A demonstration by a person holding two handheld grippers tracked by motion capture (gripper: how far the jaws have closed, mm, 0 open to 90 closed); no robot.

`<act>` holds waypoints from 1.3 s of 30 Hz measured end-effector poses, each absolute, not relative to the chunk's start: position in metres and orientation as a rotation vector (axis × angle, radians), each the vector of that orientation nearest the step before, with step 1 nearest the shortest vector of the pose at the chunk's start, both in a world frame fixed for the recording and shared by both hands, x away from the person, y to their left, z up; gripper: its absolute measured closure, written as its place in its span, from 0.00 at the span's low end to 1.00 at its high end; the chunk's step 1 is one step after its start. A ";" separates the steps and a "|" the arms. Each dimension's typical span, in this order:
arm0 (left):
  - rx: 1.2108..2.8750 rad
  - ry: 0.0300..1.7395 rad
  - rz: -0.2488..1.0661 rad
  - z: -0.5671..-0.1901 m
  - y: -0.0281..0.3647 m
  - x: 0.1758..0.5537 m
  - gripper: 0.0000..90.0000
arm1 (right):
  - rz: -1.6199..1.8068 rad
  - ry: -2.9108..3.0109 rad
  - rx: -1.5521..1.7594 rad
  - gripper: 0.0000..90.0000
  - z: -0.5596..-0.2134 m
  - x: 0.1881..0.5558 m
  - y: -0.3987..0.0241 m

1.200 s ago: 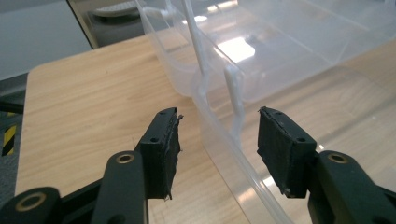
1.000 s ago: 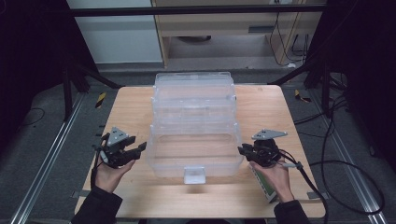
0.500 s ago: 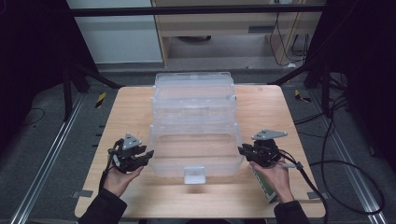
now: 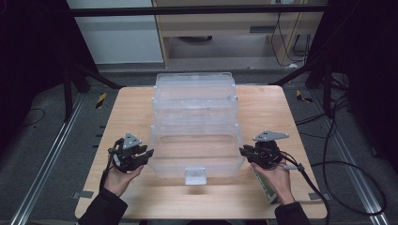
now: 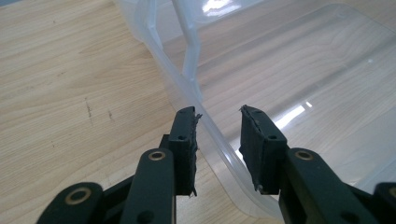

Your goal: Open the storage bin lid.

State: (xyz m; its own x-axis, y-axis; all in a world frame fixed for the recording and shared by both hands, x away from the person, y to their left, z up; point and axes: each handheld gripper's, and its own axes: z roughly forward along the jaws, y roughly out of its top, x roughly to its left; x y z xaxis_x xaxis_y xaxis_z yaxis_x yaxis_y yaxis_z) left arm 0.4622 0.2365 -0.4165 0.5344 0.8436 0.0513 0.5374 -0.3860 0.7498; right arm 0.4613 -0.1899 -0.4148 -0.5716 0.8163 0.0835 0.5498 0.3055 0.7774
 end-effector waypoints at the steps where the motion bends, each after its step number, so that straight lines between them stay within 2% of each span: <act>1: 2.078 1.113 0.576 -0.416 0.236 0.462 0.73 | 1.143 2.251 1.231 0.84 -0.415 0.462 -0.190; 4: 2.062 1.106 0.580 -0.412 0.238 0.460 0.70 | 1.147 2.250 1.243 0.84 -0.415 0.462 -0.190; 13: 1.988 1.107 0.634 -0.401 0.254 0.455 0.59 | 1.203 2.155 1.225 0.72 -0.401 0.458 -0.204; 17: 1.937 1.134 0.662 -0.401 0.265 0.457 0.54 | 1.222 2.109 1.248 0.61 -0.390 0.456 -0.217; 22: 1.937 1.178 0.684 -0.408 0.276 0.462 0.51 | 1.188 2.099 1.255 0.56 -0.384 0.455 -0.222; 23: 1.940 1.190 0.690 -0.410 0.280 0.464 0.50 | 1.177 2.102 1.266 0.52 -0.381 0.455 -0.224; 29: 1.912 1.225 0.710 -0.411 0.291 0.465 0.47 | 1.112 2.141 1.257 0.43 -0.373 0.451 -0.228; 39: 1.906 1.270 0.730 -0.417 0.302 0.469 0.40 | 0.974 2.192 1.318 0.37 -0.367 0.442 -0.243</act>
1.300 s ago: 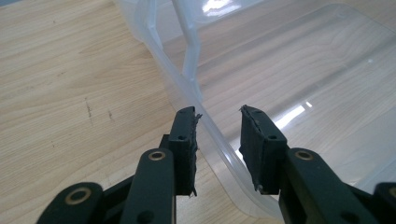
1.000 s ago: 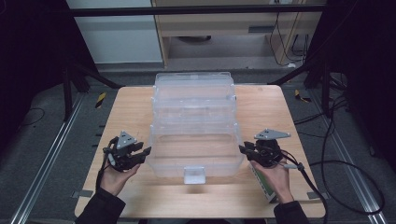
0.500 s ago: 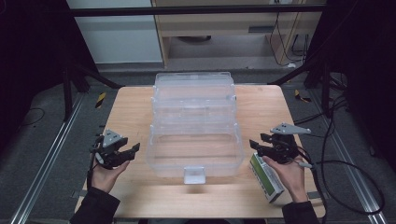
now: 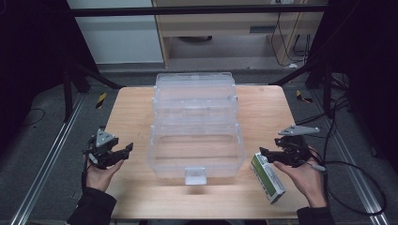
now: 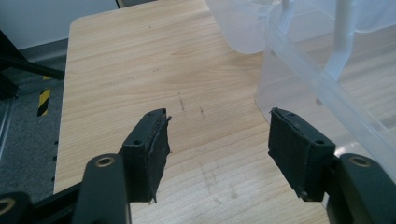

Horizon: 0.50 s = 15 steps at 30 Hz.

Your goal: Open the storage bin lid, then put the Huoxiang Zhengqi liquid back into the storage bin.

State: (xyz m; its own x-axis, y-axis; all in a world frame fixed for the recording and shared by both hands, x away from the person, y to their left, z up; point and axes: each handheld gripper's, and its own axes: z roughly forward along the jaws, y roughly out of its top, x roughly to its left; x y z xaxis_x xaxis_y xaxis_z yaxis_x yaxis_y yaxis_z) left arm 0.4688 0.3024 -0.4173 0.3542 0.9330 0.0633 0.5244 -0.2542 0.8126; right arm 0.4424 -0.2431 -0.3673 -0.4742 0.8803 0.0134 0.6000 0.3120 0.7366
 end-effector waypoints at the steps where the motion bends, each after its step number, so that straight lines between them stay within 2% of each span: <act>1: 1.907 1.278 0.733 -0.419 0.304 0.469 0.40 | 0.966 2.197 1.326 0.36 -0.367 0.442 -0.245; 6: 1.911 1.298 0.747 -0.423 0.307 0.471 0.36 | 0.929 2.215 1.362 0.35 -0.365 0.439 -0.250; 15: 1.873 1.340 0.746 -0.426 0.319 0.471 0.37 | 0.867 2.261 1.397 0.34 -0.364 0.437 -0.251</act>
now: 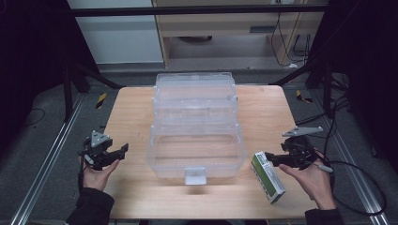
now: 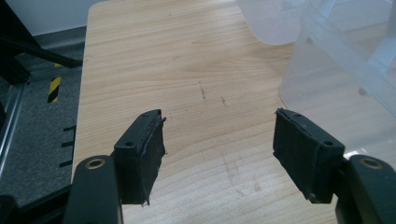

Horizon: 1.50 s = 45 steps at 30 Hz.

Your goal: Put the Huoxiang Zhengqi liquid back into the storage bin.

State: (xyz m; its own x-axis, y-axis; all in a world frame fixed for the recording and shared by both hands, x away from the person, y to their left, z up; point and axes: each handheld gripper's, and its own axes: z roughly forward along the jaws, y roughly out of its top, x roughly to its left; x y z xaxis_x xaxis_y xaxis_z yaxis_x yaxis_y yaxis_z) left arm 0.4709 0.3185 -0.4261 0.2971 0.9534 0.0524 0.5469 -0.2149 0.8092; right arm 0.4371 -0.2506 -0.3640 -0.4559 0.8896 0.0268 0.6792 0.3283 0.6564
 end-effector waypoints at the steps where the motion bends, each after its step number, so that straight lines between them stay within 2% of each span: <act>1: 1.871 1.344 0.745 -0.426 0.319 0.471 0.37 | 0.858 2.266 1.397 0.34 -0.364 0.437 -0.250; 14: 1.890 1.400 0.760 -0.426 0.323 0.471 0.37 | 0.783 2.341 1.431 0.40 -0.369 0.431 -0.247; 45: 1.917 1.374 0.759 -0.427 0.319 0.471 0.38 | 0.601 2.481 1.447 0.53 -0.383 0.432 -0.228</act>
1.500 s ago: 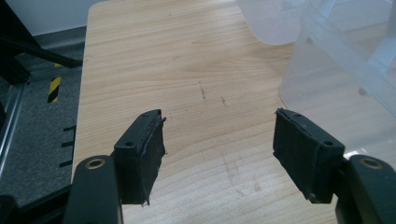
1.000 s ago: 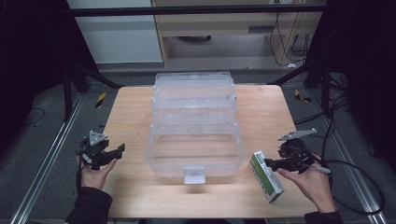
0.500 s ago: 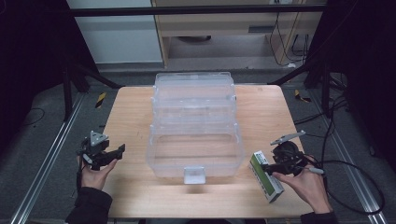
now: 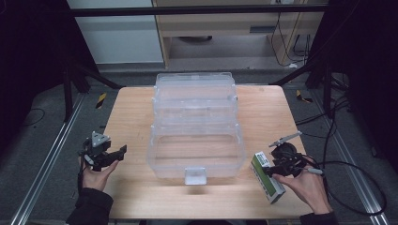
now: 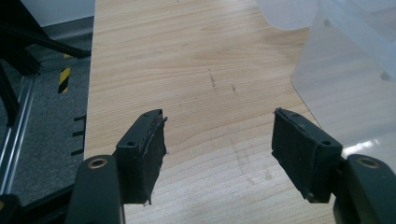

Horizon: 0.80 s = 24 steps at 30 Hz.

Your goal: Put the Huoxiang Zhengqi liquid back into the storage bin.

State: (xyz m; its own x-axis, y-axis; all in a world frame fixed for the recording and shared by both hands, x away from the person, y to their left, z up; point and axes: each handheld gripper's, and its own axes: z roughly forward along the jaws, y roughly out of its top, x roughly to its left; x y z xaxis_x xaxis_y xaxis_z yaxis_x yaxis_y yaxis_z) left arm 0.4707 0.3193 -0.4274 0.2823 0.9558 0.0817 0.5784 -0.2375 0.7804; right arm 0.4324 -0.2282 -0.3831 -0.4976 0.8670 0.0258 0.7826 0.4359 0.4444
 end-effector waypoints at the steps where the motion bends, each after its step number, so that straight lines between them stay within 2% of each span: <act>1: 1.917 1.374 0.758 -0.427 0.319 0.471 0.38 | 0.595 2.484 1.447 0.54 -0.383 0.433 -0.228; 24: 1.931 1.364 0.752 -0.428 0.317 0.471 0.38 | 0.480 2.530 1.475 0.62 -0.390 0.437 -0.222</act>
State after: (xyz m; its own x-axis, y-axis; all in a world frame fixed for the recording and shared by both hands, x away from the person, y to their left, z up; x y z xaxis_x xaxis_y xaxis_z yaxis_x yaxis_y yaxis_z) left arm 0.4708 0.3171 -0.4282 0.2947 0.9518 0.0849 0.5794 -0.2486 0.7762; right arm 0.4370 -0.2221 -0.3902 -0.4947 0.8690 0.0117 0.8129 0.4580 0.3599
